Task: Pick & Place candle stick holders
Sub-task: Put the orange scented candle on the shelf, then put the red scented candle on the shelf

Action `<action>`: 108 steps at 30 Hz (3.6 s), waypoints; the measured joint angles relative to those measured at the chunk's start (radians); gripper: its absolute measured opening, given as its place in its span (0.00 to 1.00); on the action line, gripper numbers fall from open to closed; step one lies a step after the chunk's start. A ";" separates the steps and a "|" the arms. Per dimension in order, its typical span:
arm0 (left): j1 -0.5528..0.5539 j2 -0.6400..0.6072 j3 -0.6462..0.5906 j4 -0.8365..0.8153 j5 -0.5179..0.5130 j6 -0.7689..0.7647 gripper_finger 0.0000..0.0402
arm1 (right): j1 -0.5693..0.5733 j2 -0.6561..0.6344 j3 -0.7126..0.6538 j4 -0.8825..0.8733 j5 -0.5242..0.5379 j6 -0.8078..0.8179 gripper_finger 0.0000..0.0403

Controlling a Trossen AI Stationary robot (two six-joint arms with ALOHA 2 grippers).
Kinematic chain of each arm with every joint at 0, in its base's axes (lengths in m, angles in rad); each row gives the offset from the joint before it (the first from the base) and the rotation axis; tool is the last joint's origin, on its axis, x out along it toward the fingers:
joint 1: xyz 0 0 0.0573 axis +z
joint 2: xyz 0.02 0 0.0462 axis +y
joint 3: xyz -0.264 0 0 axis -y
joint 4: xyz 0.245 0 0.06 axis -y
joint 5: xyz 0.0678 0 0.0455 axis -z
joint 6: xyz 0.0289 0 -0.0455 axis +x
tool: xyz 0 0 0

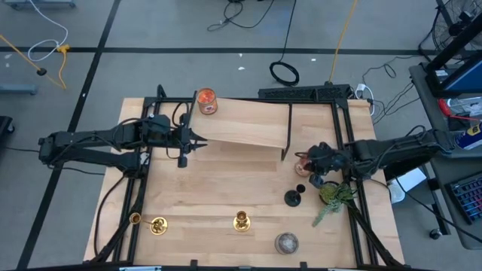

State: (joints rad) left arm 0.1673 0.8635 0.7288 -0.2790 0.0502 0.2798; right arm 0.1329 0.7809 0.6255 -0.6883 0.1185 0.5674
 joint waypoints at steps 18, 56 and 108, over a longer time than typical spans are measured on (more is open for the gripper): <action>0.000 0.000 0.000 -0.010 0.000 0.001 0.18 | 0.000 0.003 0.204 0.101 -0.141 0.030 0.00; 0.000 0.000 0.000 -0.003 0.001 0.005 0.18 | -0.263 0.561 0.650 0.542 -0.378 -0.625 0.01; 0.000 0.000 0.000 -0.018 0.002 0.007 0.18 | -0.551 1.101 1.287 0.009 -0.300 -1.104 0.23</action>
State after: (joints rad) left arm 0.1673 0.8639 0.7288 -0.2972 0.0517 0.2871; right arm -0.4183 1.8816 1.9125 -0.6790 -0.1814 -0.5362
